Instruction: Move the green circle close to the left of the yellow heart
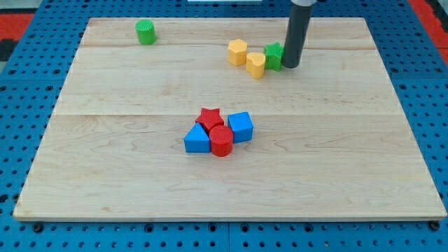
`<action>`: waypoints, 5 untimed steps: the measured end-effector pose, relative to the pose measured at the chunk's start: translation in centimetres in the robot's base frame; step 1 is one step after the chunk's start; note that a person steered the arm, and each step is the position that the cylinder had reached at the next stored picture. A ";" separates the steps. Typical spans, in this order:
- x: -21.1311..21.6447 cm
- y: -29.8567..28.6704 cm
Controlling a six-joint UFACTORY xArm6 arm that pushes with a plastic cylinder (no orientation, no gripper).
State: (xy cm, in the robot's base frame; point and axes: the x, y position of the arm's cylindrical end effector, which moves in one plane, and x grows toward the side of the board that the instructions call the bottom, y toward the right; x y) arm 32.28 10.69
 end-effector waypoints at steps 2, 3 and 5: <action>-0.2 1.7; -1.2 3.7; -10.5 -6.4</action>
State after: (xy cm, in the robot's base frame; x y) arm 21.77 4.30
